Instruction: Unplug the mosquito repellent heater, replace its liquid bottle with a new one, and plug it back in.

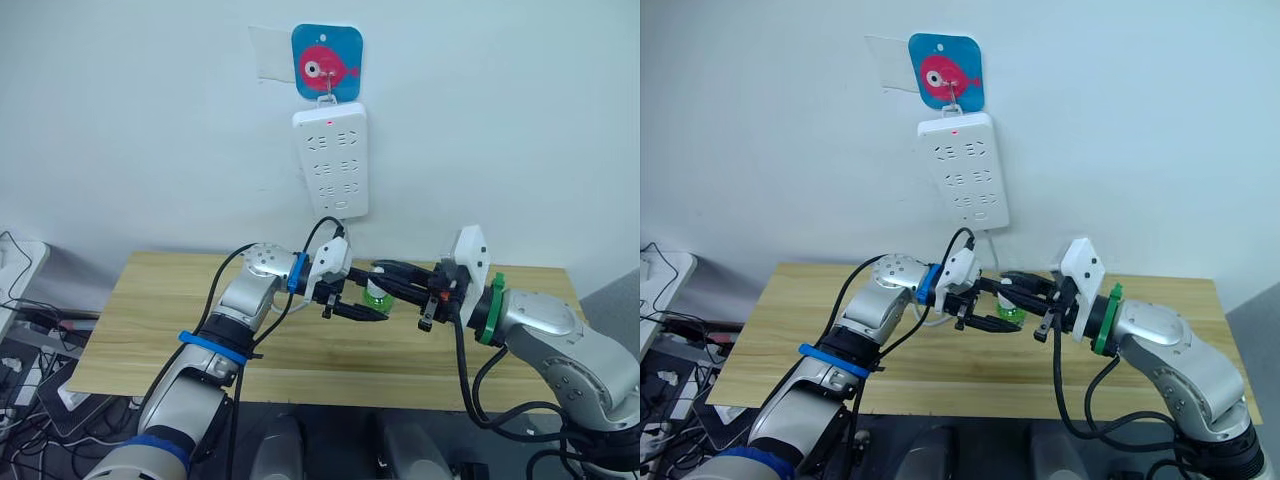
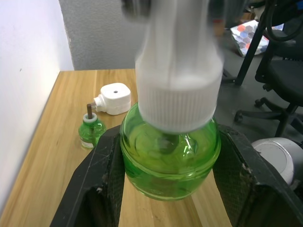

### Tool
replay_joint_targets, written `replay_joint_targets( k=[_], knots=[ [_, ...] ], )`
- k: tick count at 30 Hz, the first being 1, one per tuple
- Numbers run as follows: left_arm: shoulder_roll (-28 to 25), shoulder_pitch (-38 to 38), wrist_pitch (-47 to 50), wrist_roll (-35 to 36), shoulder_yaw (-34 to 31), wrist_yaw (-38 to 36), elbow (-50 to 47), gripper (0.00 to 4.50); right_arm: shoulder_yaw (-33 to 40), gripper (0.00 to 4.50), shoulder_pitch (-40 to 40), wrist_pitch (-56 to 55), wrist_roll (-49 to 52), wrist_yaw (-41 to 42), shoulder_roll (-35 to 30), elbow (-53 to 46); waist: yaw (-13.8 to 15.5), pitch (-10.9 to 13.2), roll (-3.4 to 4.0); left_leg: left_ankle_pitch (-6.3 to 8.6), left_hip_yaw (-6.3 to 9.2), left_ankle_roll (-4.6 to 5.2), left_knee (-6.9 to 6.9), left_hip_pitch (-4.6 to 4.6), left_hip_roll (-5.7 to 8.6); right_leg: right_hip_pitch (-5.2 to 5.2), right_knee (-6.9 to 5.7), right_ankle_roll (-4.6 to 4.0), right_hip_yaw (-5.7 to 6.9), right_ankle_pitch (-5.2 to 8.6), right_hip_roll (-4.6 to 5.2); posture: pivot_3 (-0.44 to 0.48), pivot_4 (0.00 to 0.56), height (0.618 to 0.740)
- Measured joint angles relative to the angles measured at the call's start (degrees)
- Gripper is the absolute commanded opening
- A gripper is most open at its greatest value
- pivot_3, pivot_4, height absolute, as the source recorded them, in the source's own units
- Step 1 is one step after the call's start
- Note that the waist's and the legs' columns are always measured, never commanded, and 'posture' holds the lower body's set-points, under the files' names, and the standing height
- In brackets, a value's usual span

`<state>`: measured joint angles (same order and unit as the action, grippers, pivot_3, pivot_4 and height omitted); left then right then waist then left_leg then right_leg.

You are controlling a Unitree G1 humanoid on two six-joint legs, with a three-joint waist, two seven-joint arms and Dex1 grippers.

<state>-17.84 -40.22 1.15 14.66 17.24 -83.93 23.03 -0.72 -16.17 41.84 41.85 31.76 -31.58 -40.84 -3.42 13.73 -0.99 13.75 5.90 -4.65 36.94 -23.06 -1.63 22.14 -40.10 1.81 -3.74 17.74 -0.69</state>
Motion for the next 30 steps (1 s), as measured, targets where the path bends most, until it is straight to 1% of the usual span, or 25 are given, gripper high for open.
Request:
replay_joint_targets(
  k=[4,6,8,11,13,14,16,18,19,21,24,28,30],
  knots=[
    [-0.63,0.27,-0.42,-0.57,0.00,0.03,0.29,2.23,4.14,0.28,-6.01,2.60,6.19,-5.69,0.65,-3.07,-0.01,0.00,0.00,0.00,0.01,0.00,0.00,0.00,-0.01,0.00,-0.02,0.00,0.01,0.00,-0.01,-0.055,0.197,0.740],
    [-1.44,0.74,-0.57,-0.89,-0.09,0.13,0.87,2.23,6.58,0.28,-7.62,3.32,8.32,-9.29,0.99,-3.87,0.01,0.00,0.00,0.00,0.01,0.00,-0.02,0.00,-0.01,0.00,0.00,0.00,0.01,0.00,0.00,-0.059,0.198,0.740],
    [-2.34,1.51,-0.65,-1.07,-0.38,0.78,1.97,2.23,7.66,0.28,-5.11,3.03,6.32,-12.65,1.05,-4.18,0.05,-0.01,0.00,0.00,0.04,0.00,-0.06,-0.04,-0.01,0.02,0.04,-0.01,0.04,0.01,0.00,-0.060,0.199,0.740],
    [-4.06,2.54,-0.63,-1.29,-1.54,1.41,2.78,2.23,5.97,0.28,2.69,-0.29,-2.28,-16.10,1.69,-2.06,0.22,0.00,0.00,0.01,0.09,0.00,-0.02,-0.20,0.01,0.13,0.08,-0.01,0.10,0.01,0.01,-0.060,0.201,0.740],
    [-4.78,2.86,-0.61,-1.28,-2.09,2.09,2.79,2.23,2.83,0.28,9.05,-6.06,-9.74,-17.76,5.36,3.08,0.15,-0.01,-0.01,0.00,0.06,0.00,-0.03,-0.22,0.03,0.16,0.07,0.00,0.08,0.01,0.03,-0.059,0.201,0.740],
    [-4.81,3.05,-0.60,-1.28,-2.14,2.16,2.68,2.23,1.14,0.28,10.85,-8.74,-12.57,-18.16,7.01,5.95,0.07,-0.01,0.00,0.00,0.03,0.00,-0.02,-0.20,0.03,0.16,0.03,0.00,0.05,0.00,0.03,-0.046,0.198,0.740],
    [-4.70,3.73,-0.33,-1.26,-2.12,2.34,1.95,2.23,-1.49,0.28,12.59,-14.52,-17.68,-18.24,9.64,11.75,-0.04,-0.01,0.00,0.00,-0.04,0.00,0.00,-0.14,0.03,0.15,0.00,0.00,-0.01,0.00,0.03,-0.035,0.199,0.740],
    [-4.60,3.98,0.17,-1.22,-2.11,2.99,0.89,2.23,-3.03,0.28,13.12,-21.52,-22.93,-18.48,12.29,20.08,-0.14,-0.02,-0.01,0.00,-0.05,0.00,-0.01,-0.02,0.00,0.08,-0.03,0.00,-0.02,0.00,0.01,-0.029,0.202,0.740],
    [-4.66,3.99,0.69,-1.18,-2.12,3.39,0.04,2.23,-3.16,0.28,13.08,-24.88,-25.16,-18.84,13.70,25.09,-0.10,-0.02,-0.01,0.00,-0.06,0.00,-0.02,0.01,0.00,0.08,-0.06,0.00,-0.04,0.00,0.01,-0.021,0.204,0.740],
    [-4.76,3.99,1.10,-1.14,-2.31,3.51,-0.66,2.23,-3.12,0.28,12.77,-29.11,-27.56,-19.31,15.20,31.86,-0.05,-0.01,0.00,0.00,-0.12,0.00,-0.05,0.04,-0.01,0.08,-0.09,0.00,-0.08,0.00,0.00,-0.018,0.204,0.740],
    [-5.10,4.11,2.06,-1.13,-2.62,3.86,-1.13,2.23,-2.99,0.28,10.47,-36.59,-31.45,-19.27,17.17,43.17,-0.10,-0.01,0.00,0.00,-0.17,0.00,-0.08,0.05,-0.02,0.10,-0.10,-0.01,-0.14,0.00,0.00,-0.012,0.202,0.740],
    [-6.29,4.95,2.59,-1.10,-2.89,3.63,-2.79,2.23,-2.34,0.28,6.77,-44.96,-34.45,-19.81,19.68,55.69,0.00,-0.01,0.00,0.00,-0.19,0.00,-0.09,0.08,-0.03,0.10,-0.13,-0.01,-0.16,0.00,0.00,-0.002,0.201,0.740],
    [-6.79,4.98,2.75,-1.08,-2.99,3.46,-3.01,2.23,-1.98,0.28,5.18,-47.31,-35.01,-20.26,20.87,59.47,0.05,-0.01,0.00,0.00,-0.20,0.00,-0.07,0.09,-0.03,0.10,-0.16,-0.01,-0.17,0.00,0.00,0.002,0.199,0.740]
  ],
)
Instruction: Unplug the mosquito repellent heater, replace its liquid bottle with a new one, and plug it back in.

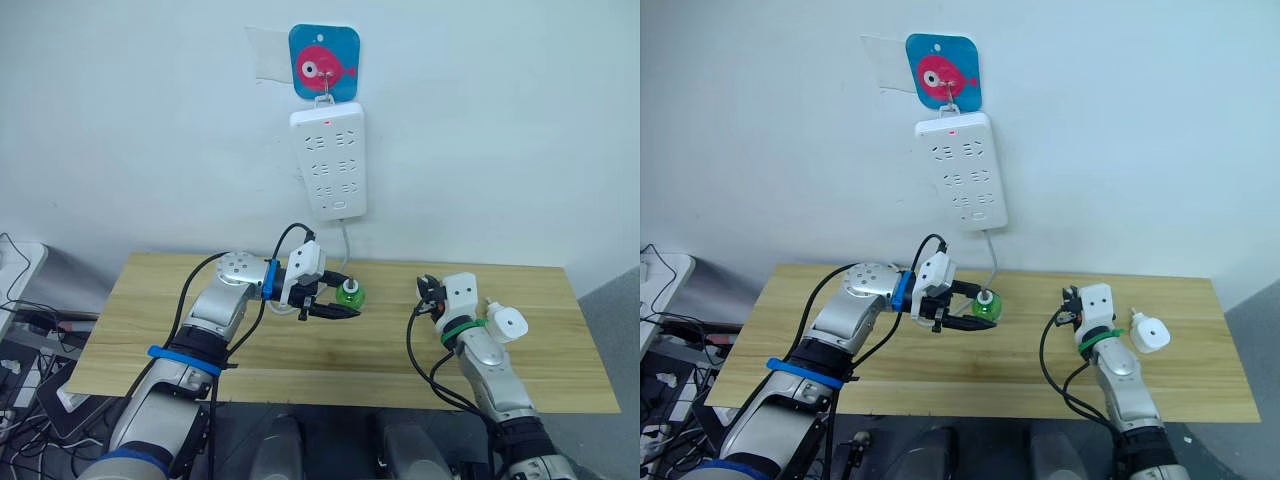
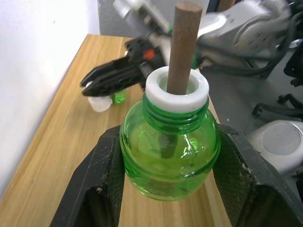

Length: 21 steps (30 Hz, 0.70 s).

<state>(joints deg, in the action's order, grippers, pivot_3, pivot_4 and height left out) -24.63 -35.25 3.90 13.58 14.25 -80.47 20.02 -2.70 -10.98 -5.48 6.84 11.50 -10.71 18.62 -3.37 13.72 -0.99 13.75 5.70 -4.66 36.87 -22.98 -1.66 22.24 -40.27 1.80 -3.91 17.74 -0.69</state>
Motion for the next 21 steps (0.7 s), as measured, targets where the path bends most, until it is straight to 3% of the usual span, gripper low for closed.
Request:
replay_joint_targets(
  k=[7,16,21],
  knots=[
    [-0.19,0.68,0.79,0.01,-0.03,0.05,-1.26,2.23,1.48,0.28,-3.52,-4.80,-2.15,-1.62,0.93,8.59,0.12,0.00,0.00,0.00,0.00,0.00,0.00,0.00,0.01,0.00,-0.02,0.00,0.00,0.00,0.02,0.013,0.193,0.740],
    [-0.20,0.76,0.79,0.02,-0.03,0.05,-1.43,2.23,2.31,0.28,-2.17,-5.79,-2.85,-1.84,2.18,10.51,0.13,-0.01,0.01,0.00,-0.03,0.00,0.01,0.04,0.01,0.00,-0.09,0.00,-0.04,0.00,0.02,0.003,0.187,0.740],
    [-0.11,0.78,0.79,0.02,-0.03,0.05,-1.52,2.23,3.11,1.92,-2.13,-6.39,-2.93,-1.84,2.39,11.12,0.11,-0.01,0.01,0.00,-0.03,0.00,0.01,0.04,0.01,0.00,-0.09,0.00,-0.04,0.00,0.01,-0.009,0.186,0.740]
  ],
)
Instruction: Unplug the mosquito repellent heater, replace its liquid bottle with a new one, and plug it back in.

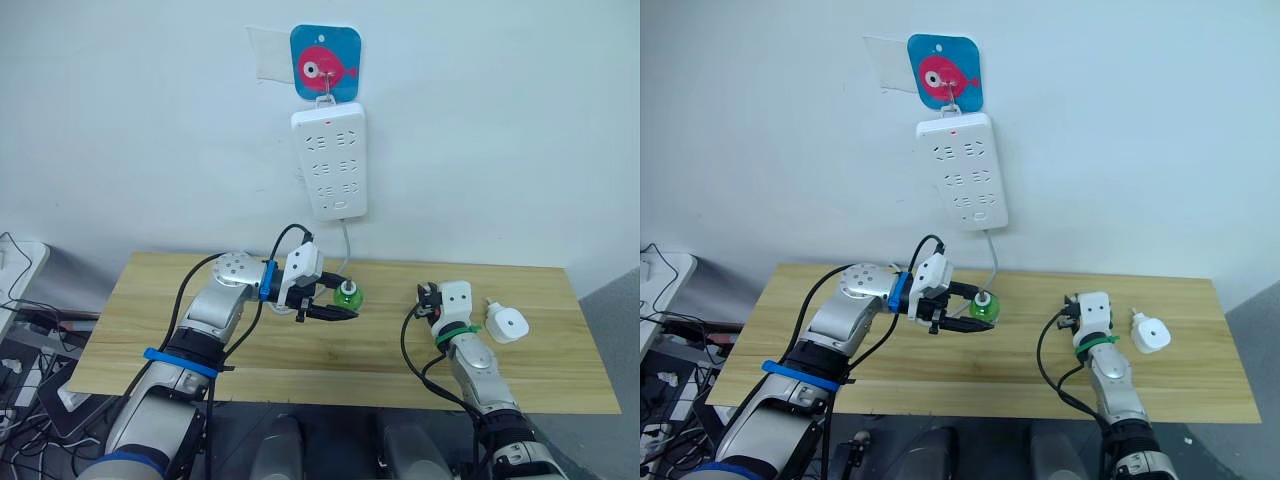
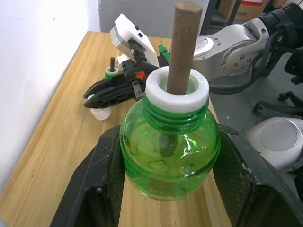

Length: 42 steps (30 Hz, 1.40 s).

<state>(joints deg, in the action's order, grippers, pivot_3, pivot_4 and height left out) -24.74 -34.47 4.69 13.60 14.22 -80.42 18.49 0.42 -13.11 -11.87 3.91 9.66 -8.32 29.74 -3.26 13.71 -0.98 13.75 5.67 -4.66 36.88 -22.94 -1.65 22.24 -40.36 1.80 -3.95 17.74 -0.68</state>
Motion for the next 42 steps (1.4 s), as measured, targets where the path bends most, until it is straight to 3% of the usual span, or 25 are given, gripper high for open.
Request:
replay_joint_targets(
  k=[7,13,19,22,23,27,39,42],
  knots=[
    [0.58,-0.03,0.01,0.00,0.01,0.04,0.01,2.23,0.14,4.45,1.21,0.21,-0.40,0.58,-0.19,-2.12,-0.03,0.00,0.00,0.00,0.00,0.00,0.00,-0.01,0.00,0.00,-0.01,0.00,0.00,0.00,0.00,-0.021,0.191,0.740],
    [1.42,-0.06,-0.02,0.01,0.04,0.54,0.06,2.23,-1.85,4.48,8.86,7.63,1.24,5.59,-2.47,-22.97,-0.03,0.00,0.01,0.00,0.01,0.00,0.02,-0.02,0.00,0.01,-0.03,0.01,-0.01,0.00,0.00,-0.034,0.203,0.740],
    [1.66,-0.20,-0.39,0.01,0.00,0.77,0.65,2.23,-2.70,4.48,15.34,29.27,14.10,15.90,-14.32,-54.10,-0.21,0.00,0.01,0.01,0.04,0.00,0.05,0.01,-0.01,-0.05,0.01,0.01,-0.01,0.01,-0.03,-0.064,0.213,0.740],
    [2.20,-1.24,-1.43,0.00,0.03,0.28,2.40,2.23,-2.74,3.85,14.59,38.90,23.81,19.68,-17.84,-62.02,-0.31,0.01,0.02,0.01,0.05,0.01,0.05,-0.01,-0.03,-0.05,0.00,0.01,0.01,0.01,-0.06,-0.070,0.215,0.740],
    [2.43,-1.61,-1.57,-0.04,0.03,0.07,2.85,2.23,-2.73,3.61,13.47,41.23,25.81,20.78,-19.45,-63.59,-0.35,0.01,0.02,0.01,0.01,0.01,0.05,-0.01,0.00,-0.05,0.00,0.01,-0.02,0.01,-0.05,-0.073,0.215,0.740],
    [3.29,-3.40,-2.73,-0.09,0.06,-0.48,4.84,2.23,-2.77,3.61,7.76,46.94,29.31,22.86,-22.85,-65.77,-0.41,0.02,0.00,0.01,0.06,0.01,0.05,-0.03,0.00,-0.06,0.06,0.01,0.04,0.01,-0.06,-0.076,0.215,0.740],
    [4.53,-4.57,-4.18,-0.25,0.11,-1.63,6.76,2.23,-9.05,3.61,2.10,51.18,28.82,23.85,-19.86,-63.97,-0.62,0.02,0.00,0.01,0.06,0.02,0.05,-0.07,0.00,-0.04,0.15,0.02,0.05,0.00,-0.04,-0.063,0.225,0.740],
    [5.04,-4.67,-4.18,-0.28,0.15,-1.55,6.73,2.23,-10.23,3.61,0.45,51.09,27.62,23.35,-18.40,-62.38,-0.64,0.03,-0.01,0.01,0.07,0.02,0.05,-0.07,-0.01,-0.04,0.15,0.02,0.06,0.00,-0.05,-0.047,0.206,0.740]
  ],
)
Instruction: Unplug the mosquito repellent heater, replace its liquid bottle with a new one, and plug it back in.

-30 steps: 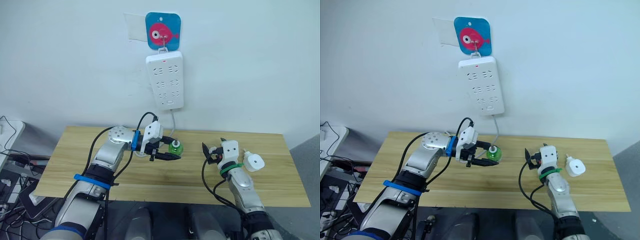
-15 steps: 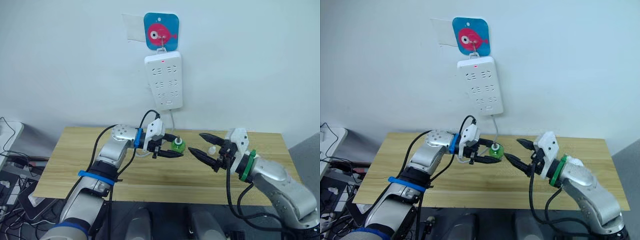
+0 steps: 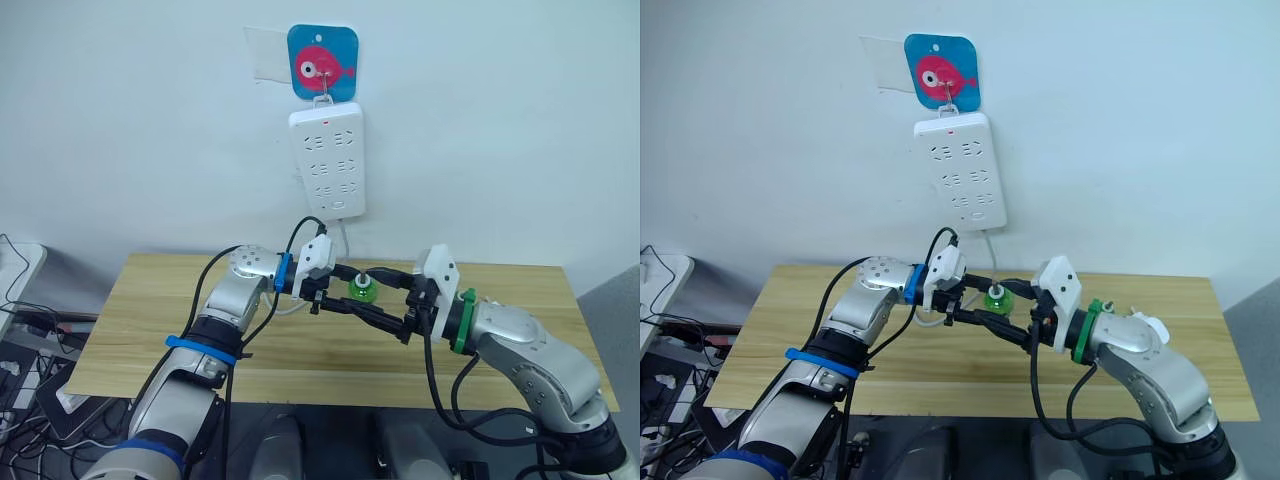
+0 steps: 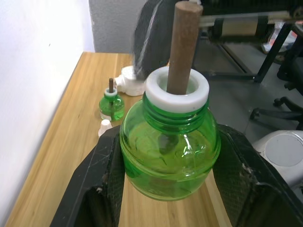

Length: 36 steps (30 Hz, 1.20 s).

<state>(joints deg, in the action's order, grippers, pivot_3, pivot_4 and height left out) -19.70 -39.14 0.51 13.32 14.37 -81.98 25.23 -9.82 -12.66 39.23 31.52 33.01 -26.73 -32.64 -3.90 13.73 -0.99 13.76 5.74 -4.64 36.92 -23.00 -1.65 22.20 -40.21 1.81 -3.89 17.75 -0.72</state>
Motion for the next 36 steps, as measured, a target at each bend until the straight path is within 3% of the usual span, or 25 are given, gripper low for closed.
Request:
replay_joint_targets(
  k=[3,6,12,21,28,32,36],
  knots=[
    [-0.04,0.00,-0.06,0.00,0.00,-0.04,-0.13,2.23,-0.62,3.61,-0.45,-0.08,-1.31,-0.59,0.76,1.07,0.10,0.00,0.00,0.00,0.02,0.00,-0.02,-0.01,0.00,0.01,0.00,0.00,0.02,0.00,0.00,-0.038,0.199,0.740],
    [-0.04,0.00,-0.54,-0.02,0.00,0.04,-0.13,2.23,-0.96,3.00,-0.53,-0.39,-2.53,-0.57,1.05,1.82,0.24,0.00,0.00,0.00,0.02,0.00,-0.02,-0.02,0.00,0.01,0.01,0.00,0.02,0.00,0.01,-0.030,0.184,0.740],
    [-0.12,0.37,-0.84,-0.38,0.01,0.19,-0.82,2.23,-0.75,0.91,-0.49,-2.26,-4.04,-0.42,0.99,2.78,0.38,-0.04,0.01,-0.01,0.04,-0.01,-0.01,-0.01,0.00,0.01,-0.01,-0.01,0.04,0.00,0.01,-0.021,0.163,0.740],
    [0.88,0.92,1.14,-0.32,0.01,1.34,-2.09,2.23,-0.45,0.86,-0.49,-3.90,-5.62,1.23,0.12,3.25,0.55,-0.08,-0.01,-0.01,0.03,-0.02,0.01,-0.01,0.00,0.01,-0.02,-0.01,0.05,0.00,0.02,-0.033,0.151,0.740],
    [1.89,1.26,10.08,6.01,-2.77,1.68,-6.69,4.47,5.56,0.86,-0.04,-0.64,-1.45,-1.37,1.61,1.33,0.60,-0.09,-0.02,-0.01,0.06,-0.03,0.02,-0.03,0.01,0.01,-0.04,-0.01,0.06,0.00,0.05,-0.033,0.153,0.740],
    [2.04,2.85,20.43,12.87,-6.37,4.94,-13.63,4.50,16.01,0.86,2.36,5.93,7.04,-7.97,3.05,-3.17,0.61,-0.11,-0.01,-0.02,0.12,-0.03,0.02,-0.04,0.00,0.00,-0.08,-0.01,0.10,0.00,0.07,-0.049,0.161,0.740],
    [5.29,3.59,30.94,19.56,-10.34,12.56,-16.58,4.50,26.24,0.86,3.19,11.81,22.12,-18.95,5.64,-6.30,0.58,-0.12,-0.01,-0.02,0.11,-0.03,0.05,-0.02,0.02,-0.01,-0.15,-0.01,0.09,0.00,0.08,-0.063,0.161,0.740]
  ],
)
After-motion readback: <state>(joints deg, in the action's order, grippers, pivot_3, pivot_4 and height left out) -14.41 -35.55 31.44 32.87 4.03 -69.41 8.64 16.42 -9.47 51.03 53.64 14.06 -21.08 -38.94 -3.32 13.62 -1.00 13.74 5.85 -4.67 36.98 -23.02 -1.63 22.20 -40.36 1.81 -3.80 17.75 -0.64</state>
